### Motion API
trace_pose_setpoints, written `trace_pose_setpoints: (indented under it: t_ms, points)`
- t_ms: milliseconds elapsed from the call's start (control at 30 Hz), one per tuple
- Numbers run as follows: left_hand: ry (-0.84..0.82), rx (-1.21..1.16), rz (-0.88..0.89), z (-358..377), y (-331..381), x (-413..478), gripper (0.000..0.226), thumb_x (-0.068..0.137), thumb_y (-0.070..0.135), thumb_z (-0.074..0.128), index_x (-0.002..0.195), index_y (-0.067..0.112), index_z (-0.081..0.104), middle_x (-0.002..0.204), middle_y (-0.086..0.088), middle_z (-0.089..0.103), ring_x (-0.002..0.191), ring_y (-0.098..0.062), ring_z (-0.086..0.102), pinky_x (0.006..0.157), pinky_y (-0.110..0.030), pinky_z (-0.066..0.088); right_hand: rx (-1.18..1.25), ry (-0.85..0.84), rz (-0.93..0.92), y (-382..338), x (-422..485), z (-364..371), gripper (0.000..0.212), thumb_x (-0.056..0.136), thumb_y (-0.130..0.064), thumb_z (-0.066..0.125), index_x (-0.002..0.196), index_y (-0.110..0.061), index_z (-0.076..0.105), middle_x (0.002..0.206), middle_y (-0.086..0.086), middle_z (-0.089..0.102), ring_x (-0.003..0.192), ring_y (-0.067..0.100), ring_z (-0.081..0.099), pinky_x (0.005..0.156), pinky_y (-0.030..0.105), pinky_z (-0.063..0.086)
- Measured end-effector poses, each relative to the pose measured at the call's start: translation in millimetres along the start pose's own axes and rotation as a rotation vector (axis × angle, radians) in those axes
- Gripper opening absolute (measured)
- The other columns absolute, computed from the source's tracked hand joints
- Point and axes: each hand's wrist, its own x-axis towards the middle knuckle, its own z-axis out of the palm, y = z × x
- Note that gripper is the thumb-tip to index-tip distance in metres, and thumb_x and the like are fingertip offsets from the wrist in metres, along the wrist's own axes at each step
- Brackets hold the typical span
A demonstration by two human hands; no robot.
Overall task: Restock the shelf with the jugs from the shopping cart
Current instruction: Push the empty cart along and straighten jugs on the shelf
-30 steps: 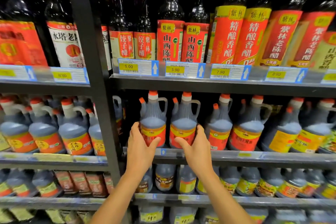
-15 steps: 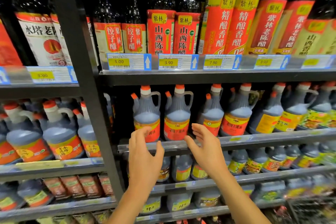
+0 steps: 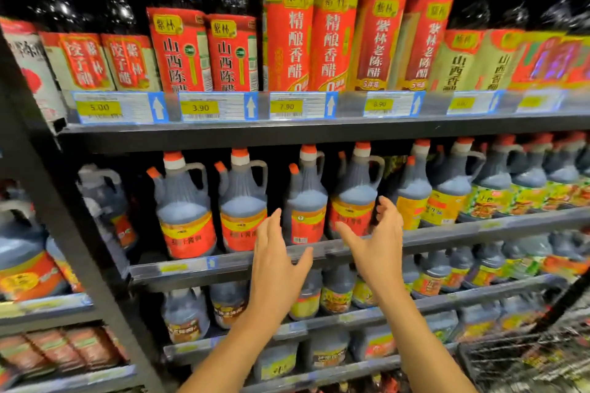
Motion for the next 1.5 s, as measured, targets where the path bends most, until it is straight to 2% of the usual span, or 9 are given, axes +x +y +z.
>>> trace_pose_setpoints:
  t_ms: [133, 267, 467, 733, 933, 1167, 1233, 1367, 1500]
  points:
    - [0.16, 0.077, -0.045, 35.9, 20.6, 13.6, 0.101, 0.087, 0.033, 0.073, 0.157, 0.016, 0.003, 0.158, -0.004, 0.015, 0.149, -0.023, 0.018, 0.119, -0.039, 0.028, -0.041, -0.084, -0.057, 12.8, 26.8, 1.8, 0.104, 0.08, -0.043, 0.084, 0.158, -0.016, 0.021, 0.157, 0.005, 0.033, 0.147, 0.025, 0.029, 0.117, 0.041, 0.036]
    - [0.347, 0.093, -0.159, 65.6, 29.8, 28.6, 0.105, 0.075, 0.037, 0.083, 0.151, 0.006, 0.019, 0.148, -0.014, 0.026, 0.141, -0.033, 0.027, 0.113, -0.052, 0.035, -0.078, -0.107, -0.072, 17.4, 42.4, 3.1, 0.114, 0.075, -0.049, 0.085, 0.157, -0.005, 0.02, 0.153, 0.014, 0.034, 0.146, 0.03, 0.029, 0.114, 0.042, 0.036]
    - [0.495, 0.094, -0.27, 76.8, 33.5, 46.4, 0.103, 0.06, 0.043, 0.092, 0.136, 0.002, 0.035, 0.13, -0.016, 0.04, 0.122, -0.033, 0.038, 0.102, -0.04, 0.037, -0.063, -0.167, -0.116, 31.4, 55.2, 0.3, 0.106, 0.076, -0.048, 0.085, 0.153, -0.004, 0.027, 0.143, 0.013, 0.043, 0.139, 0.03, 0.038, 0.11, 0.042, 0.042]
    - [0.455, 0.022, -0.26, 72.2, 16.4, 44.1, 0.087, 0.072, 0.042, 0.085, 0.139, 0.019, 0.034, 0.132, -0.003, 0.043, 0.125, -0.027, 0.047, 0.103, -0.049, 0.046, 0.099, -0.317, -0.098, 50.2, 61.0, -2.2, 0.091, 0.088, -0.047, 0.074, 0.157, -0.015, 0.024, 0.156, 0.004, 0.043, 0.142, 0.023, 0.044, 0.11, 0.048, 0.046]
    - [0.41, -0.066, -0.239, 67.0, 15.2, 37.6, 0.082, 0.079, 0.035, 0.082, 0.143, 0.018, 0.034, 0.138, -0.001, 0.046, 0.12, -0.014, 0.049, 0.096, -0.026, 0.042, 0.16, -0.362, -0.121, 52.9, 61.8, -3.5, 0.08, 0.093, -0.042, 0.067, 0.156, -0.019, 0.023, 0.153, 0.0, 0.046, 0.138, 0.018, 0.049, 0.107, 0.046, 0.05]
    - [0.385, -0.087, -0.232, 65.2, 16.2, 34.9, 0.082, 0.082, 0.034, 0.08, 0.147, 0.018, 0.032, 0.143, 0.001, 0.043, 0.116, -0.005, 0.044, 0.09, -0.017, 0.039, 0.16, -0.421, -0.139, 54.4, 67.6, -4.8, 0.075, 0.095, -0.035, 0.068, 0.155, -0.018, 0.025, 0.145, -0.001, 0.052, 0.132, 0.015, 0.053, 0.105, 0.043, 0.052]
    - [0.403, -0.087, -0.219, 65.1, 18.0, 33.8, 0.078, 0.082, 0.032, 0.081, 0.143, 0.019, 0.035, 0.138, 0.002, 0.043, 0.114, -0.007, 0.046, 0.088, -0.013, 0.039, 0.153, -0.425, -0.144, 54.9, 68.0, -7.8, 0.074, 0.094, -0.038, 0.069, 0.153, -0.019, 0.028, 0.143, -0.002, 0.054, 0.13, 0.015, 0.055, 0.104, 0.043, 0.053]
    - [0.548, 0.027, -0.078, 71.2, 33.1, 19.6, 0.049, 0.085, 0.022, 0.077, 0.124, 0.019, 0.048, 0.116, 0.004, 0.048, 0.108, -0.014, 0.049, 0.094, -0.031, 0.047, 0.122, -0.42, -0.177, 55.8, 63.2, -23.7, 0.076, 0.091, -0.053, 0.066, 0.154, -0.024, 0.035, 0.15, -0.01, 0.05, 0.135, 0.007, 0.049, 0.109, 0.038, 0.049]
    - [0.377, 0.011, 0.142, 94.2, 65.0, 4.1, 0.019, 0.089, 0.014, 0.071, 0.098, 0.022, 0.057, 0.093, 0.011, 0.054, 0.09, -0.009, 0.056, 0.078, -0.024, 0.046, 0.144, -0.324, -0.244, 63.4, 54.6, -62.3, 0.036, 0.095, -0.03, 0.071, 0.129, -0.022, 0.066, 0.123, -0.017, 0.065, 0.113, -0.003, 0.06, 0.099, 0.026, 0.053]
